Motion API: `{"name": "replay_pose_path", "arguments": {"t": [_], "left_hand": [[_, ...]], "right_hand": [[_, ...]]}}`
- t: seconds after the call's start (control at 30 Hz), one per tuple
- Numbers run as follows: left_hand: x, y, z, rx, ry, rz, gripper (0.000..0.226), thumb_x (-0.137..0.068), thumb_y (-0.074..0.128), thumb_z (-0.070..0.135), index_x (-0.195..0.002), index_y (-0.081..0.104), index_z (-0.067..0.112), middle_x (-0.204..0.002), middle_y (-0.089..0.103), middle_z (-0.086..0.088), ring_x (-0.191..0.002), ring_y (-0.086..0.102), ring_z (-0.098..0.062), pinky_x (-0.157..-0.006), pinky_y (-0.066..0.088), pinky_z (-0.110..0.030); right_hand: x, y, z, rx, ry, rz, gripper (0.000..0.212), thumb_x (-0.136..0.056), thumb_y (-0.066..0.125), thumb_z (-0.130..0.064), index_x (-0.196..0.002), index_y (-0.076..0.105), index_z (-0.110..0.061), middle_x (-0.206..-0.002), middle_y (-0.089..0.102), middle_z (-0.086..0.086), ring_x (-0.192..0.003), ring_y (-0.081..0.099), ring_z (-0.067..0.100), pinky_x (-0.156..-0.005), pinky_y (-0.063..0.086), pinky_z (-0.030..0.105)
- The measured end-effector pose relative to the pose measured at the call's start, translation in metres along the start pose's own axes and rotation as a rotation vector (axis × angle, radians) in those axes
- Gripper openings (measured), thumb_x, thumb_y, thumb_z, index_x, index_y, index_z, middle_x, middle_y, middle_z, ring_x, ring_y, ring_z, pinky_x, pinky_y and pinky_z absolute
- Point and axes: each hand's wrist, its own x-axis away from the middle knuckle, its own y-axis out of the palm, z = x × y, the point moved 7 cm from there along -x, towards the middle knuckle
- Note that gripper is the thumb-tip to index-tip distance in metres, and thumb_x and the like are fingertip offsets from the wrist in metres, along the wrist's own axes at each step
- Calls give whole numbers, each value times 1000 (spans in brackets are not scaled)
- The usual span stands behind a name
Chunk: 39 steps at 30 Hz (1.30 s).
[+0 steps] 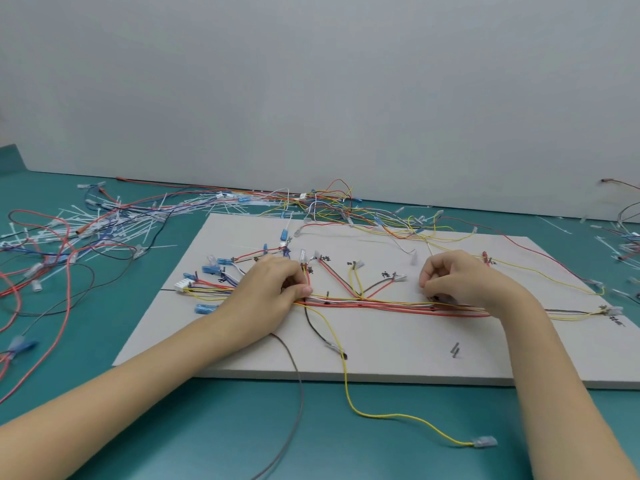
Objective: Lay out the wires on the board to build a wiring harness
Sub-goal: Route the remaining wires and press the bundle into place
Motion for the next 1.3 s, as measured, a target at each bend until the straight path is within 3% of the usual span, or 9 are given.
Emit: {"name": "replay_pose_path", "arguments": {"t": [0.13,0.27,0.43,0.53,0.63,0.77,0.83,1.07,1.3], "left_hand": [[-6,5,5,2,9,-6,18,-88,68,17,-74,58,24,-73,52,18,-78,43,2,-70,29,-11],[-9,7,6,-2,-17,13,14,-87,69,19,-75,63,22,-73,53,18,-77,45,1,-69,32,-12],[-21,-9,-3,60,-62,-22,20,-86,69,30,-68,70,23,-67,66,11,-68,55,-2,-61,39,-15],[-41,-38,-29,-31,-103,99,14,-91,62,17,-93,76,14,-87,70,4,-79,58,-5,-76,45,-26],[-57,-49,-76,-271,-277,-11,25,-93,60,15,-117,68,12,-118,64,-7,-108,55,-23,-96,44,-37],[-62,-53,-107,-180,-397,-83,6,-85,72,15,-88,76,19,-96,72,-4,-81,61,-11,-76,46,-27],[-63,-55,-106,-180,-365,-86,12,-84,73,13,-78,72,23,-87,72,0,-77,61,-9,-73,46,-25],[-66,-46,-101,-506,-294,-234,8,-95,57,21,-96,64,20,-90,56,7,-87,55,-16,-74,45,-29],[-66,-41,-106,-521,-401,-412,18,-97,49,18,-103,65,12,-102,62,-3,-94,54,-21,-78,43,-31]], "right_hand": [[-2,-6,5,128,55,67,14,-81,58,3,-74,66,-6,-51,58,-3,-43,48,9,-44,38,18],[-5,-11,-2,447,108,267,13,-85,52,-12,-83,65,-15,-73,64,1,-72,60,23,-61,42,26],[-4,-4,-17,361,20,378,10,-85,52,-18,-84,61,-22,-94,64,3,-96,58,30,-87,50,44],[-6,7,-23,342,-39,372,10,-84,54,-17,-83,62,-22,-92,63,0,-97,55,26,-85,48,41],[-10,19,-27,320,-89,335,10,-83,56,-15,-80,61,-23,-91,61,-1,-96,54,22,-86,48,41],[-12,25,-33,300,-139,336,11,-83,56,-15,-81,61,-24,-91,60,-3,-93,54,21,-86,48,44],[-12,23,-34,280,-161,362,13,-83,56,-13,-80,61,-25,-90,60,-4,-93,53,20,-86,48,45],[-11,25,-38,227,-196,378,19,-84,52,-10,-78,60,-27,-87,60,-4,-95,53,20,-83,48,40],[-14,28,-38,217,-218,363,25,-86,45,-4,-82,62,-21,-80,55,-9,-87,53,19,-73,44,32]]}}
